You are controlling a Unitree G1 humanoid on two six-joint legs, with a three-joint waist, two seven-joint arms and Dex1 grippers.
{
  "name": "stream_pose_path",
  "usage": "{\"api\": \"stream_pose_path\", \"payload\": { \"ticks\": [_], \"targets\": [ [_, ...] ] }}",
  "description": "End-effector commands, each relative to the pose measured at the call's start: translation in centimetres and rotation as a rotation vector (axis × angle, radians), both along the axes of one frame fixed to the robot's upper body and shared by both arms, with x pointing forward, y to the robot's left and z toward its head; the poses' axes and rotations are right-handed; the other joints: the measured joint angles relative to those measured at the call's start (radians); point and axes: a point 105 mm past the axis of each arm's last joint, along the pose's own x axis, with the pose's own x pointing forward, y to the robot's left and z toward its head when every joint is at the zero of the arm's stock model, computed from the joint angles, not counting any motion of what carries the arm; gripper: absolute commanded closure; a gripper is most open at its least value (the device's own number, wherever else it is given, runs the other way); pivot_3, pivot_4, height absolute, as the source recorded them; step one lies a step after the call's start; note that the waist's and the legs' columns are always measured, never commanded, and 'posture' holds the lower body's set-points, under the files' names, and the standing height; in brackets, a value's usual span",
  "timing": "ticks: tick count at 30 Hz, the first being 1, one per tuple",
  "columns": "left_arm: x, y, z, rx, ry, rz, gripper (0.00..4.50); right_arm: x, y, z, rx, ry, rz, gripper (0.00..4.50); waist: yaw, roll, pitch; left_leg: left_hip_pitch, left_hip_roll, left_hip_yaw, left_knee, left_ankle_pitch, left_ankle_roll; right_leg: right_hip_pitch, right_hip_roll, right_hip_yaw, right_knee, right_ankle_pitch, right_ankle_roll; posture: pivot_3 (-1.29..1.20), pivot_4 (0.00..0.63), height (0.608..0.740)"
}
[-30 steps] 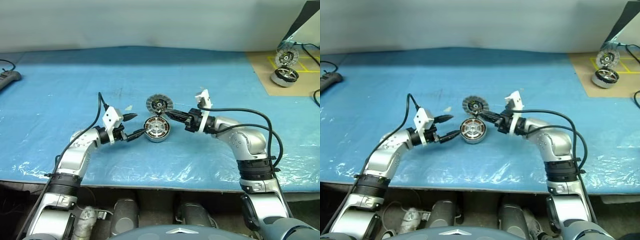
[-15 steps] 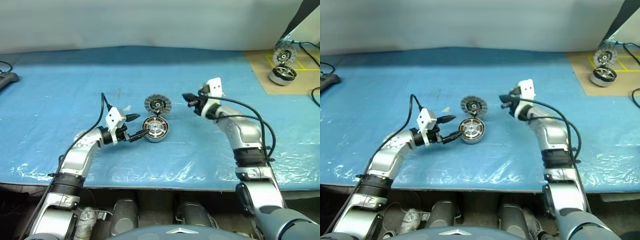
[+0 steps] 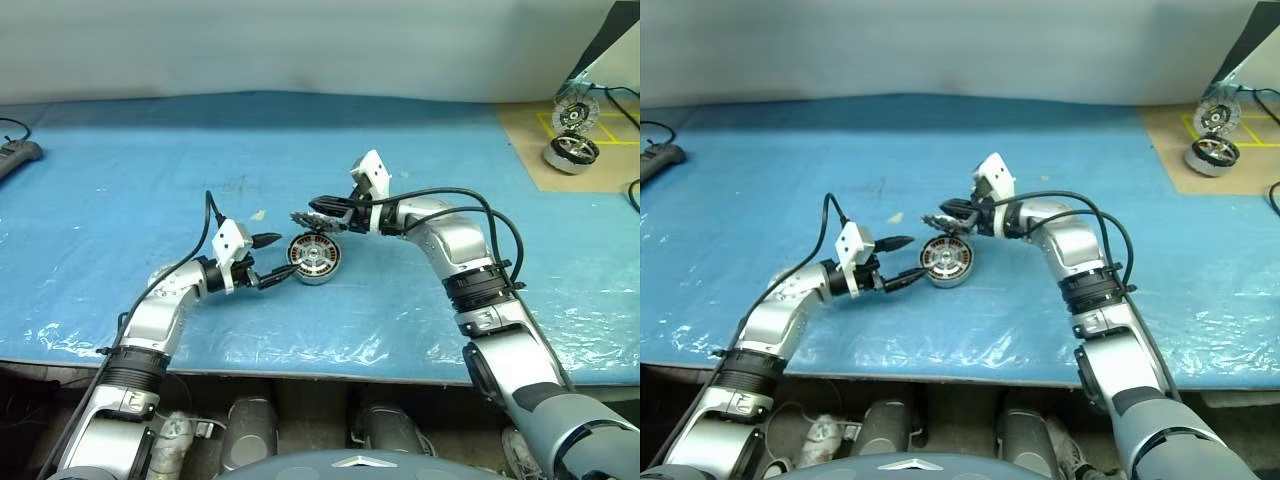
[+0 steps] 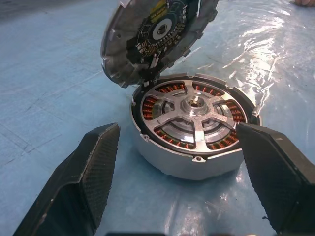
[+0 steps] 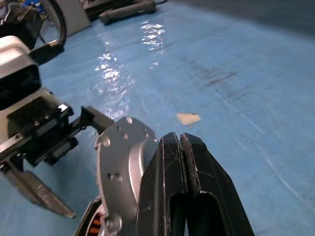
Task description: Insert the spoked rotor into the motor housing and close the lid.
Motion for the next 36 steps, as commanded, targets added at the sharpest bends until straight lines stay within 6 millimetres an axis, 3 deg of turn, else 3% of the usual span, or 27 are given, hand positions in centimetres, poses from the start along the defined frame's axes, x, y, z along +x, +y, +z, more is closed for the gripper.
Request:
{"api": "stream_pose_path", "payload": {
  "ticks": [1, 8, 12, 16, 19, 24, 27, 28, 33, 36],
  "targets": [
    [0.0, 0.9, 0.4, 0.001, -0.028, 0.014, 0.47, -1.5, 0.5, 0.6, -0.006, -0.019, 0.084, 4.45, 0.0, 0.0, 0.0, 0.0, 0.0, 0.0, 0.0, 0.0, 0.0, 0.0, 0.0, 0.0, 0.0, 0.0, 0.0, 0.0, 0.15, 0.74],
    [-1.3, 1.4, -0.2, 0.023, 0.056, -0.055, 0.47, -3.1, 1.2, -2.9, -0.09, 0.008, 0.097, 4.45, -0.001, 0.0, 0.0, 0.001, 0.0, 0.0, 0.0, -0.001, 0.001, 0.0, 0.0, 0.0, 0.0, 0.0, 0.0, 0.0, 0.15, 0.74],
    [-0.8, 1.8, 0.1, 0.041, 0.052, -0.046, 0.47, -3.5, 1.0, -5.9, -0.174, 0.017, 0.069, 4.45, 0.0, 0.0, 0.0, 0.001, 0.0, 0.0, 0.0, -0.001, 0.001, 0.0, 0.0, 0.0, 0.0, 0.0, 0.0, 0.0, 0.15, 0.74],
    [-0.5, 1.7, 0.1, 0.043, 0.046, -0.043, 0.47, -3.0, 0.5, -6.6, -0.203, -0.013, 0.021, 4.45, 0.0, -0.001, 0.0, 0.005, 0.0, 0.0, 0.0, -0.001, 0.001, 0.003, 0.0, 0.001, 0.0, 0.0, 0.0, 0.0, 0.15, 0.74],
    [-0.5, 1.5, 0.0, 0.04, 0.044, -0.047, 0.47, -3.2, 0.5, -5.5, -0.152, -0.028, 0.026, 4.45, -0.001, -0.001, 0.0, 0.006, 0.0, 0.0, 0.0, -0.001, 0.001, 0.004, 0.0, 0.001, 0.0, 0.0, 0.0, 0.0, 0.15, 0.74],
    [-0.5, 1.0, 0.3, 0.032, 0.038, -0.054, 0.47, -2.5, 0.1, -0.2, 0.047, -0.072, 0.0, 4.45, 0.0, -0.001, 0.0, 0.002, 0.0, 0.0, 0.0, -0.001, 0.002, 0.002, 0.0, 0.001, 0.0, 0.0, 0.0, 0.0, 0.15, 0.74],
    [-0.5, 0.7, 0.5, 0.025, 0.038, -0.056, 0.47, -2.2, 0.0, 1.4, 0.072, -0.099, -0.013, 3.87, -0.002, -0.001, 0.0, 0.002, 0.0, 0.0, 0.0, -0.001, 0.002, 0.001, 0.0, 0.001, 0.0, 0.0, 0.0, 0.0, 0.15, 0.74],
    [-0.5, 0.6, 0.5, 0.027, 0.038, -0.059, 0.47, -2.4, 0.1, 1.3, 0.067, -0.098, -0.004, 3.42, -0.002, -0.001, 0.0, 0.002, 0.0, 0.0, 0.0, -0.001, 0.002, 0.001, 0.0, 0.001, 0.0, 0.0, 0.0, 0.0, 0.15, 0.74],
    [-0.4, 0.4, 0.7, 0.026, 0.036, -0.06, 0.47, -2.9, 0.3, 0.4, 0.046, -0.07, 0.02, 1.78, -0.001, -0.001, 0.0, 0.002, 0.0, 0.0, -0.001, -0.001, 0.001, 0.001, 0.0, 0.001, -0.001, 0.0, 0.0, 0.0, 0.15, 0.74],
    [-0.4, 0.4, 0.9, 0.022, 0.033, -0.06, 0.47, -2.4, -0.5, -0.9, 0.007, -0.039, -0.053, 0.76, 0.0, -0.001, 0.0, 0.002, 0.0, 0.0, -0.001, -0.001, 0.001, 0.001, 0.0, 0.001, -0.001, 0.0, 0.0, 0.0, 0.15, 0.74]
  ]
}}
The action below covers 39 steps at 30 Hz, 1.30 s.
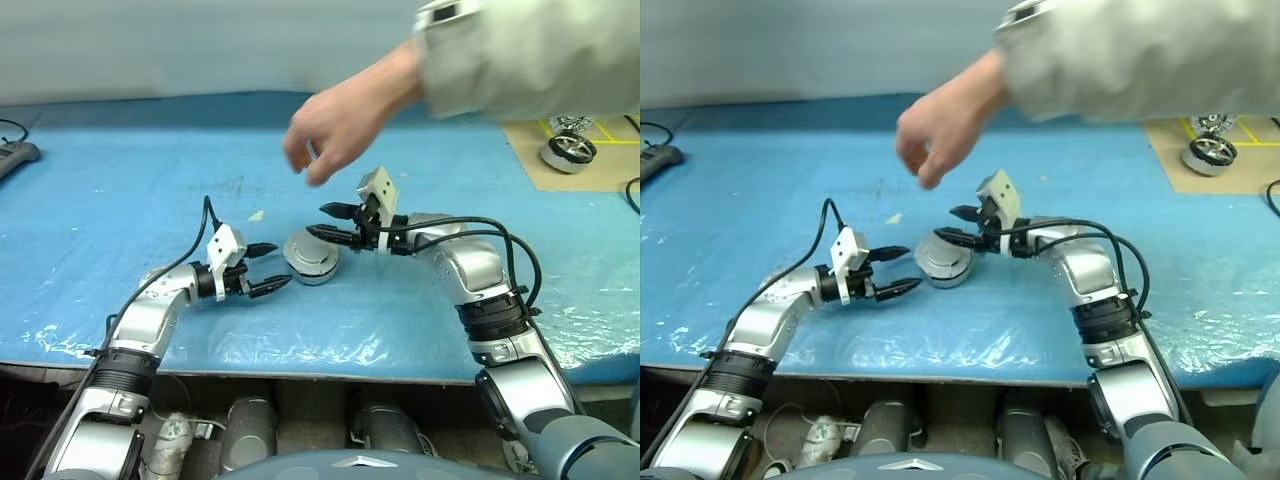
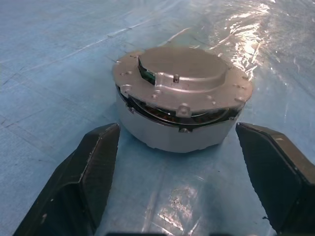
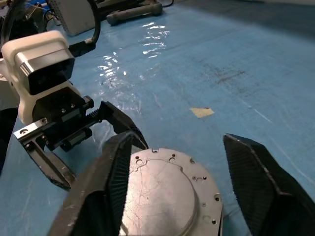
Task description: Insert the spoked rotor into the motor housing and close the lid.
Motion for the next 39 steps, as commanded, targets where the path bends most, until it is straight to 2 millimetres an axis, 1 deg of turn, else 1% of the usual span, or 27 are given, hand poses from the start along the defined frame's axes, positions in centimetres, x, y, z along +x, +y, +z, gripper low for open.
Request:
{"api": "stream_pose_path", "payload": {
  "ticks": [1, 8, 14, 22, 28, 32, 36, 39],
  "targets": [
    [0.1, -0.3, 1.3, -0.008, -0.05, -0.013, 0.47, 0.2, -0.7, -0.1, -0.013, -0.008, -0.045, 0.43, 0.0, 0.0, 0.0, 0.0, 0.0, 0.0, 0.0, 0.0, 0.0, 0.0, 0.0, 0.0, 0.0, 0.0, 0.0, 0.0, 0.15, 0.74],
    [0.0, -0.1, 1.2, -0.005, -0.047, -0.01, 0.47, 0.6, -3.1, -0.5, -0.003, -0.002, -0.14, 0.43, 0.0, 0.0, 0.0, 0.0, 0.0, 0.0, 0.0, 0.0, 0.0, 0.0, 0.0, 0.0, 0.0, 0.0, 0.0, 0.0, 0.15, 0.74],
    [0.3, 0.0, 1.0, 0.0, -0.046, -0.014, 0.47, 1.2, -3.5, -0.3, 0.004, -0.009, -0.182, 0.43, -0.001, 0.0, 0.0, 0.0, 0.0, 0.0, 0.0, 0.0, 0.0, 0.0, 0.0, 0.0, 0.0, 0.0, 0.0, 0.0, 0.15, 0.74],
    [0.3, 0.0, 0.3, 0.0, -0.043, -0.024, 0.47, 1.2, -4.4, -1.0, -0.015, 0.0, -0.215, 0.43, 0.0, 0.0, 0.0, 0.0, 0.0, 0.0, 0.0, 0.0, 0.0, 0.0, 0.0, 0.0, 0.0, 0.0, 0.0, 0.0, 0.15, 0.74],
    [0.3, -0.4, 0.3, -0.003, -0.047, -0.029, 0.47, 2.1, -6.5, -2.4, -0.072, 0.0, -0.32, 0.43, 0.001, 0.0, 0.0, 0.001, 0.0, 0.0, 0.0, 0.0, 0.0, 0.001, 0.0, 0.0, 0.0, 0.0, 0.0, 0.0, 0.15, 0.74],
    [0.1, -0.6, 0.4, -0.001, -0.052, -0.031, 0.47, 2.2, -7.6, -3.1, -0.089, 0.009, -0.36, 0.43, 0.0, 0.0, 0.0, 0.001, 0.0, 0.0, 0.0, 0.0, 0.0, 0.001, 0.0, 0.0, 0.0, 0.0, 0.0, 0.0, 0.15, 0.74],
    [0.0, -0.8, 0.6, 0.0, -0.053, -0.031, 0.47, 2.2, -8.1, -3.0, -0.079, 0.012, -0.376, 0.43, 0.0, 0.0, 0.0, 0.0, 0.0, 0.0, 0.0, 0.0, 0.0, 0.0, 0.0, 0.0, 0.0, 0.0, 0.0, 0.0, 0.15, 0.74],
    [0.1, -0.9, 0.7, 0.001, -0.052, -0.029, 0.47, 1.9, -8.2, -2.8, -0.059, 0.023, -0.366, 0.43, 0.0, 0.0, 0.0, 0.0, 0.0, 0.0, 0.001, 0.0, 0.0, 0.0, 0.0, 0.0, 0.0, 0.0, 0.0, 0.0, 0.15, 0.74]
  ]
}}
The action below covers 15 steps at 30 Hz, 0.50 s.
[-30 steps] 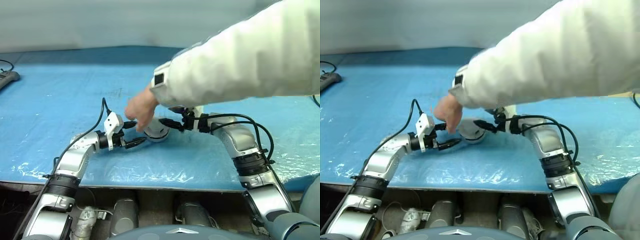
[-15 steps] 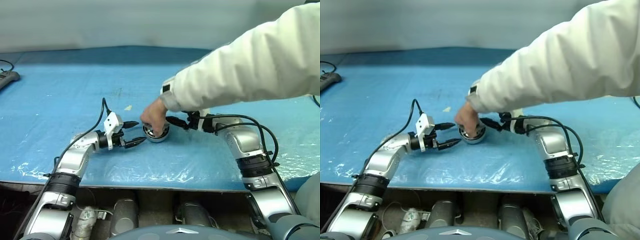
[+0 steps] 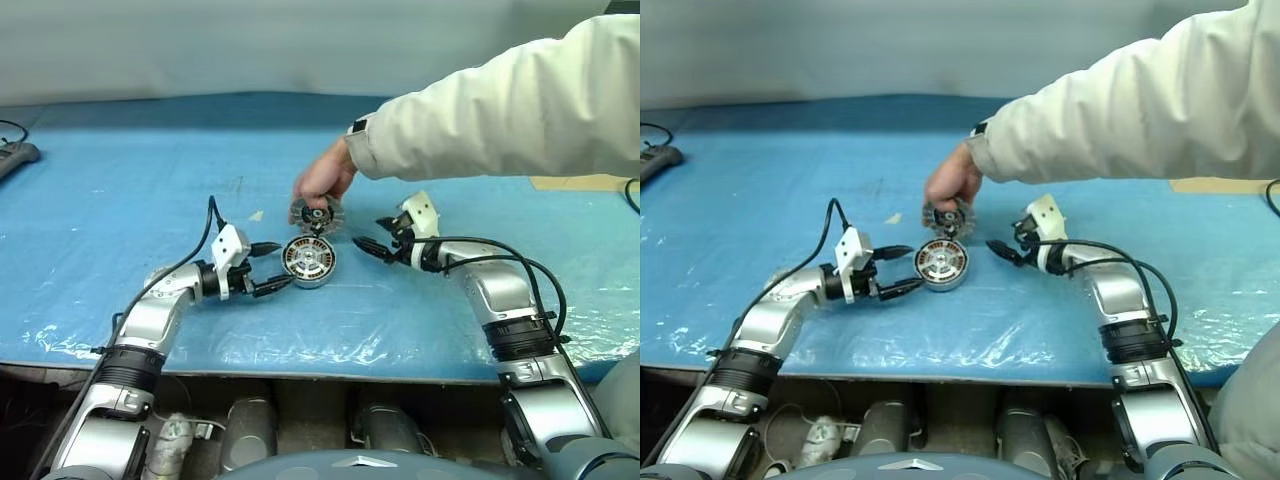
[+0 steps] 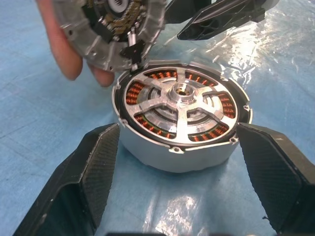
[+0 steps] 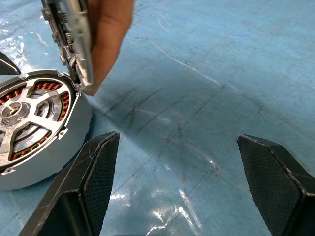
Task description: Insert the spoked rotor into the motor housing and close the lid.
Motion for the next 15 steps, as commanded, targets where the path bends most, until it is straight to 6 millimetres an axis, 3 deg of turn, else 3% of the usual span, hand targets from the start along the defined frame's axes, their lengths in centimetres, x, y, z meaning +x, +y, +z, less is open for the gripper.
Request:
{"api": "stream_pose_path", "payload": {
  "ticks": [1, 9, 12, 15],
  "targets": [
    [0.0, -0.3, 0.8, -0.002, -0.028, -0.006, 0.47, -0.3, -0.2, 1.6, 0.039, -0.045, 0.016, 0.43, 0.0, 0.0, 0.0, 0.0, 0.0, 0.0, 0.0, 0.0, 0.0, 0.0, 0.0, 0.0, 0.0, 0.0, 0.0, 0.0, 0.15, 0.74],
    [0.2, -0.3, 1.1, -0.001, -0.029, -0.007, 0.47, 1.5, -1.0, 2.4, 0.061, -0.089, -0.097, 0.43, -0.001, 0.0, 0.0, 0.0, 0.0, 0.0, 0.0, 0.0, 0.0, 0.0, 0.0, 0.0, 0.0, 0.0, 0.0, 0.0, 0.15, 0.74],
    [0.0, -0.4, 1.5, -0.003, -0.033, -0.01, 0.47, 2.0, -1.1, 2.3, 0.058, -0.092, -0.116, 1.06, 0.0, 0.0, 0.0, 0.0, 0.0, 0.0, 0.0, 0.0, 0.0, 0.0, 0.0, 0.0, 0.0, 0.0, 0.0, 0.0, 0.15, 0.74],
    [-0.2, -0.5, 1.7, -0.005, -0.035, -0.009, 0.47, 2.4, -0.7, 2.2, 0.066, -0.088, -0.124, 2.03, 0.0, 0.0, 0.0, 0.0, 0.0, 0.0, 0.0, 0.0, 0.0, 0.0, 0.0, 0.0, 0.0, 0.0, 0.0, 0.0, 0.15, 0.74]
  ]
}}
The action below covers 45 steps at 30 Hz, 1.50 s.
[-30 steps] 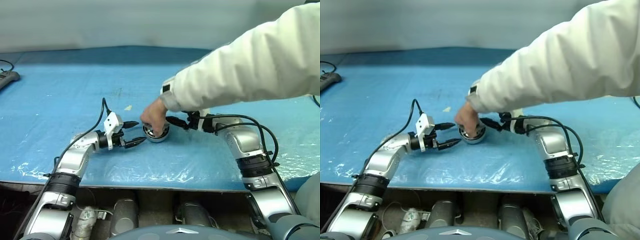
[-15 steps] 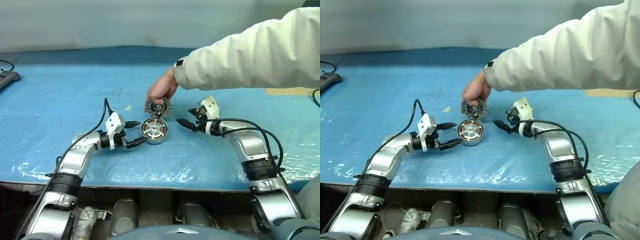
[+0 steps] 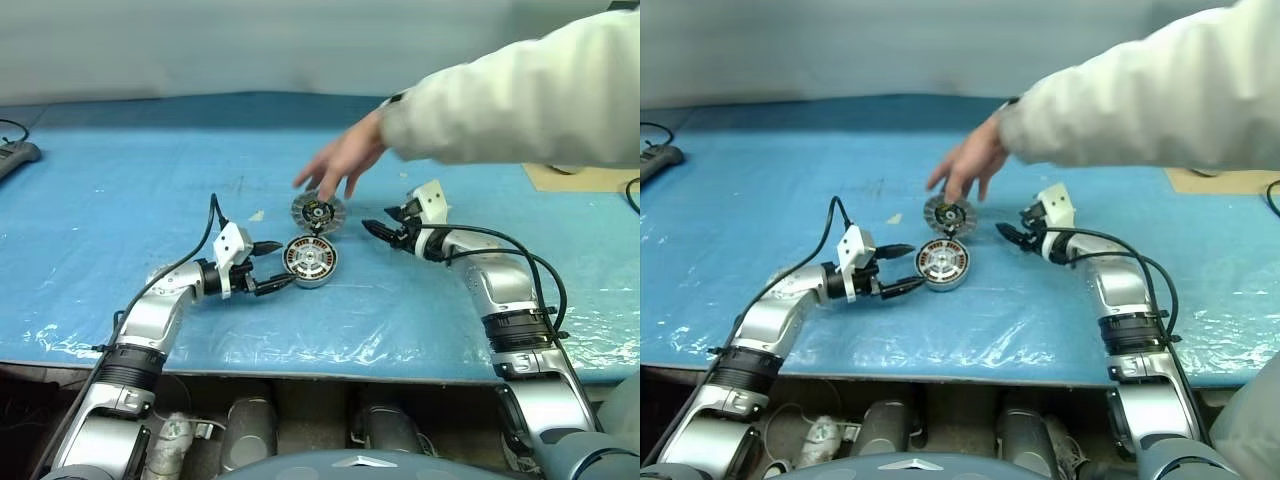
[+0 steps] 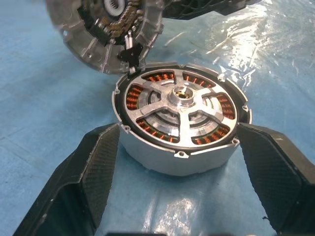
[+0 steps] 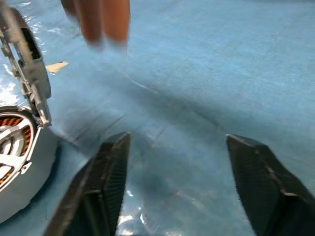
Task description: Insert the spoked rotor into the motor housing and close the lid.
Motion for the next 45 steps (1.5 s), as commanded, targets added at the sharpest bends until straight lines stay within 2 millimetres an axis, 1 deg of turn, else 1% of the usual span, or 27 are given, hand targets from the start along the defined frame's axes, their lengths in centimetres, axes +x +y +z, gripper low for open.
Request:
{"api": "stream_pose_path", "payload": {
  "ticks": [1, 2, 4, 6, 7, 11, 12, 15, 16, 18, 19, 21, 23, 27, 31, 34, 36, 37, 38, 41, 44, 45],
  "targets": [
    [-0.3, -0.2, 1.2, -0.008, -0.038, -0.01, 0.47, 0.8, 0.5, 1.2, 0.02, -0.052, -0.007, 2.44, 0.0, 0.0, 0.0, 0.0, 0.0, 0.0, 0.0, 0.0, 0.0, 0.0, 0.0, 0.0, 0.0, 0.0, 0.0, 0.0, 0.15, 0.74],
    [-0.3, -0.1, 1.2, -0.008, -0.037, -0.009, 0.47, 1.0, 0.8, 1.3, 0.033, -0.053, -0.01, 2.85, -0.001, 0.0, 0.0, 0.0, 0.0, 0.0, 0.0, 0.0, 0.0, 0.0, 0.0, 0.0, 0.0, 0.0, 0.0, 0.0, 0.15, 0.74],
    [-0.4, 0.0, 1.2, -0.008, -0.036, -0.008, 0.47, 1.5, 1.5, 1.8, 0.065, -0.06, -0.004, 3.46, -0.005, 0.0, 0.0, 0.0, 0.0, 0.0, 0.0, 0.0, 0.0, 0.0, 0.0, 0.0, 0.0, 0.0, 0.0, 0.0, 0.15, 0.74],
    [-0.3, 0.3, 1.1, -0.006, -0.033, -0.004, 0.47, 2.2, 3.2, 3.2, 0.133, -0.076, 0.03, 4.23, -0.007, 0.0, 0.0, 0.0, 0.0, 0.0, 0.0, 0.0, 0.0, 0.0, 0.0, 0.0, 0.001, 0.0, 0.0, 0.0, 0.15, 0.74],
    [-0.2, 0.5, 1.0, -0.005, -0.031, -0.003, 0.47, 2.4, 3.8, 3.7, 0.154, -0.082, 0.042, 4.48, -0.01, 0.0, 0.0, 0.001, 0.0, 0.0, 0.0, 0.0, 0.0, -0.001, 0.0, 0.0, 0.001, 0.0, 0.0, 0.0, 0.15, 0.74],
    [0.0, 0.8, 0.8, -0.003, -0.025, -0.002, 0.47, 3.0, 5.6, 5.8, 0.24, -0.085, 0.103, 4.48, -0.006, 0.0, 0.0, 0.0, 0.0, 0.0, 0.0, 0.0, 0.0, -0.001, 0.0, 0.0, 0.001, 0.0, 0.0, 0.0, 0.15, 0.74],
    [0.0, 0.9, 0.7, -0.002, -0.022, -0.001, 0.47, 2.9, 6.4, 6.3, 0.25, -0.085, 0.144, 4.48, -0.005, 0.0, 0.0, 0.0, 0.0, 0.0, 0.0, 0.0, 0.0, -0.001, 0.0, 0.0, 0.001, 0.0, 0.0, 0.0, 0.15, 0.74],
    [0.1, 0.9, 0.4, -0.002, -0.011, -0.003, 0.47, 1.1, 9.3, 6.8, 0.241, -0.046, 0.353, 4.48, -0.001, 0.0, 0.0, -0.001, 0.0, 0.0, 0.0, 0.0, 0.0, -0.001, 0.0, 0.0, 0.001, 0.0, 0.0, 0.0, 0.15, 0.74],
    [0.1, 0.7, 0.4, -0.002, -0.011, -0.003, 0.47, 0.4, 9.9, 6.8, 0.232, -0.035, 0.409, 4.48, 0.0, 0.0, 0.0, -0.001, 0.0, 0.0, 0.0, 0.0, 0.001, -0.001, 0.0, -0.001, 0.001, 0.0, 0.0, 0.0, 0.15, 0.74],
    [0.0, 0.5, 0.4, -0.002, -0.012, -0.004, 0.47, -0.6, 10.5, 6.8, 0.223, -0.017, 0.48, 4.48, 0.0, 0.0, 0.0, -0.002, 0.001, 0.0, 0.0, 0.001, 0.002, -0.001, 0.0, -0.001, 0.001, 0.0, 0.0, 0.0, 0.15, 0.74],
    [0.0, 0.3, 0.5, -0.003, -0.014, -0.004, 0.47, -1.4, 10.8, 6.7, 0.199, -0.013, 0.535, 4.48, 0.0, 0.0, 0.0, -0.002, 0.001, 0.0, 0.0, 0.001, 0.001, -0.001, 0.0, -0.001, 0.001, 0.0, 0.0, 0.0, 0.15, 0.74],
    [-0.1, -0.1, 0.8, -0.005, -0.019, -0.002, 0.47, -2.9, 11.1, 6.0, 0.132, -0.002, 0.627, 4.48, 0.002, 0.0, 0.0, -0.002, 0.001, 0.0, 0.0, 0.0, 0.001, -0.001, 0.0, -0.001, 0.001, 0.0, 0.0, 0.0, 0.15, 0.74],
    [-0.3, -0.2, 1.0, -0.005, -0.021, 0.001, 0.47, -3.8, 10.9, 5.5, 0.08, 0.003, 0.675, 4.48, 0.002, 0.0, 0.0, -0.002, 0.001, 0.0, 0.001, 0.0, 0.001, -0.001, 0.0, -0.001, 0.001, 0.0, 0.0, 0.0, 0.15, 0.74],
    [-0.5, -0.2, 1.2, -0.005, -0.02, 0.01, 0.47, -4.9, 10.2, 4.0, -0.018, 0.02, 0.72, 4.48, 0.002, 0.0, 0.0, -0.001, 0.001, 0.0, 0.001, 0.0, 0.0, -0.001, 0.0, -0.001, 0.001, 0.0, 0.0, 0.0, 0.15, 0.74],
    [-0.7, -0.2, 1.2, -0.002, -0.013, 0.009, 0.47, -6.2, 9.8, 0.6, -0.199, 0.044, 0.771, 4.48, 0.0, 0.0, 0.0, -0.001, 0.001, 0.0, 0.001, 0.0, 0.0, -0.001, 0.0, -0.001, 0.001, 0.0, 0.0, 0.0, 0.15, 0.74],
    [-0.6, -0.3, 1.1, 0.0, -0.009, 0.006, 0.47, -6.0, 9.2, -1.7, -0.312, 0.039, 0.749, 4.48, -0.003, 0.0, 0.0, -0.001, 0.001, 0.0, 0.001, 0.0, 0.0, -0.001, 0.0, 0.0, 0.001, 0.0, 0.0, 0.0, 0.15, 0.74],
    [-0.5, -0.2, 1.0, 0.001, -0.005, 0.002, 0.47, -5.7, 9.0, -2.4, -0.341, 0.027, 0.727, 4.48, -0.001, 0.0, 0.0, 0.0, 0.001, 0.0, 0.001, 0.0, 0.0, 0.0, 0.0, 0.0, 0.001, 0.0, 0.0, 0.0, 0.15, 0.74],
    [-0.5, -0.1, 0.9, 0.002, -0.003, 0.003, 0.47, -5.7, 9.1, -2.3, -0.328, 0.025, 0.72, 4.48, -0.001, 0.0, 0.0, 0.001, 0.0, 0.0, 0.001, 0.0, 0.0, 0.001, 0.0, 0.0, 0.001, 0.0, 0.0, 0.0, 0.15, 0.74],
    [-0.4, 0.1, 0.8, 0.003, -0.002, 0.004, 0.47, -5.7, 9.2, -1.8, -0.3, 0.013, 0.713, 4.48, -0.001, 0.0, 0.0, 0.002, 0.0, 0.0, 0.001, 0.0, 0.0, 0.002, 0.0, 0.0, 0.001, 0.0, 0.0, 0.0, 0.15, 0.74],
    [-0.3, 0.7, 0.7, 0.005, 0.001, 0.007, 0.47, -5.9, 9.6, 0.9, -0.14, -0.008, 0.703, 4.48, 0.0, 0.0, 0.0, 0.004, 0.0, 0.0, 0.001, 0.0, 0.0, 0.003, 0.0, 0.0, 0.001, 0.0, 0.0, 0.0, 0.15, 0.74],
    [-0.3, 1.0, 0.6, 0.004, 0.002, 0.006, 0.47, -5.8, 9.4, 3.4, -0.049, -0.05, 0.682, 3.91, 0.0, 0.0, 0.0, 0.002, 0.0, 0.0, 0.001, 0.0, 0.0, 0.002, 0.0, 0.0, 0.001, 0.0, 0.0, 0.0, 0.15, 0.74],
    [-0.4, 1.0, 0.6, 0.004, 0.001, 0.005, 0.47, -5.8, 9.5, 4.1, -0.026, -0.06, 0.678, 3.54, 0.0, 0.0, 0.0, 0.001, 0.0, 0.0, 0.001, 0.0, 0.0, 0.0, 0.0, 0.0, 0.001, 0.0, 0.0, 0.0, 0.15, 0.74]
  ]
}}
